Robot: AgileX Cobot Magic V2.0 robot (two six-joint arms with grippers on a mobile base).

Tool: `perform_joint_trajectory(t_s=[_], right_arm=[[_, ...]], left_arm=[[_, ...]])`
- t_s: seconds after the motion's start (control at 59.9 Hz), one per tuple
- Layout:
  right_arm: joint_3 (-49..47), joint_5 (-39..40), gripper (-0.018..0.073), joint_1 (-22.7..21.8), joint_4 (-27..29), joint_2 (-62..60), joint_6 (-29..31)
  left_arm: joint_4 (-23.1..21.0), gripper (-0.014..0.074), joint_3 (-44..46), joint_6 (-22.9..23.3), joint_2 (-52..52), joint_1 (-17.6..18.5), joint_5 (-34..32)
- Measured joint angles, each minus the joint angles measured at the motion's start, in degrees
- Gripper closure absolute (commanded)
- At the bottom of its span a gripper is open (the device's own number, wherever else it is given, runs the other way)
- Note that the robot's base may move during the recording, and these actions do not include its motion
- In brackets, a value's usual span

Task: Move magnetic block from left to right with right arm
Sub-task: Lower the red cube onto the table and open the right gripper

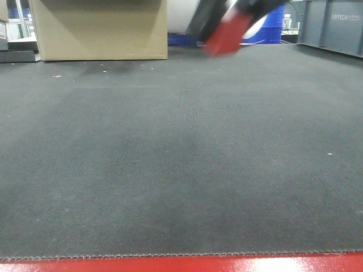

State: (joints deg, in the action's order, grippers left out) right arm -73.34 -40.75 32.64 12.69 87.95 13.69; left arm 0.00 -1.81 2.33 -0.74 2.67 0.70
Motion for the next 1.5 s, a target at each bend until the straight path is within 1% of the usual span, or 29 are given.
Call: perform_joint_trajectory(t_s=[0.134, 0.284, 0.451, 0.668, 0.718, 0.768, 0.802, 0.852, 0.969, 0.986, 1.036, 1.27, 1.336, 1.386, 1.42, 1.487, 1.503], right_arm=[[-5.8, -0.5, 0.0368, 0.9, -0.2, 10.4, -0.6], [-9.3, -0.6, 0.0368, 0.9, -0.5, 17.8, -1.8], [-9.8, 0.2, 0.0366, 0.9, -0.5, 21.3, -2.0], [-10.1, 1.7, 0.0365, 0.9, -0.5, 23.0, -2.0], [-10.1, 1.7, 0.0352, 0.9, -0.5, 23.6, -2.0], [-10.1, 1.7, 0.0305, 0.9, -0.6, 24.1, -2.0], [-10.1, 1.4, 0.0249, 0.9, -0.7, 24.3, -2.0], [-10.1, 1.4, 0.0133, 0.9, -0.7, 24.5, -2.0], [-10.2, 0.9, -0.0085, 0.9, -1.4, 24.5, -2.0], [-10.2, 0.6, -0.0092, 0.9, -1.6, 24.5, -2.0], [-10.2, 0.2, -0.0069, 0.9, -2.2, 24.5, -2.0], [-10.2, -0.6, -0.0060, 0.9, -3.1, 22.5, -2.0], [-10.2, -0.7, -0.0036, 0.9, -3.2, 20.4, -2.2], [-10.2, -0.9, 0.0013, 0.9, -3.2, 18.4, -2.8], [-10.2, -1.1, 0.0065, 0.7, -3.2, 16.8, -3.5], [-10.2, -1.4, 0.0187, 0.3, -3.2, 13.5, -4.7], [-10.0, -1.4, 0.0232, 0.2, -3.2, 12.7, -5.0]], left_arm=[[0.0, 0.0713, 0.0, 0.0, 0.0, 0.0, 0.0], [0.0, 0.0712, 0.0, 0.0, 0.0, 0.0, 0.0], [0.0, 0.0713, 0.0, 0.0, 0.0, 0.0, 0.0], [0.0, 0.0713, 0.0, 0.0, 0.0, 0.0, 0.0], [0.0, 0.0713, 0.0, 0.0, 0.0, 0.0, 0.0], [0.0, 0.0713, 0.0, 0.0, 0.0, 0.0, 0.0], [0.0, 0.0713, 0.0, 0.0, 0.0, 0.0, 0.0], [0.0, 0.0713, 0.0, 0.0, 0.0, 0.0, 0.0], [0.0, 0.0713, 0.0, 0.0, 0.0, 0.0, 0.0], [0.0, 0.0713, 0.0, 0.0, 0.0, 0.0, 0.0], [0.0, 0.0713, 0.0, 0.0, 0.0, 0.0, 0.0], [0.0, 0.0713, 0.0, 0.0, 0.0, 0.0, 0.0], [0.0, 0.0712, 0.0, 0.0, 0.0, 0.0, 0.0], [0.0, 0.0713, 0.0, 0.0, 0.0, 0.0, 0.0], [0.0, 0.0713, 0.0, 0.0, 0.0, 0.0, 0.0], [0.0, 0.0713, 0.0, 0.0, 0.0, 0.0, 0.0], [0.0, 0.0713, 0.0, 0.0, 0.0, 0.0, 0.0]])
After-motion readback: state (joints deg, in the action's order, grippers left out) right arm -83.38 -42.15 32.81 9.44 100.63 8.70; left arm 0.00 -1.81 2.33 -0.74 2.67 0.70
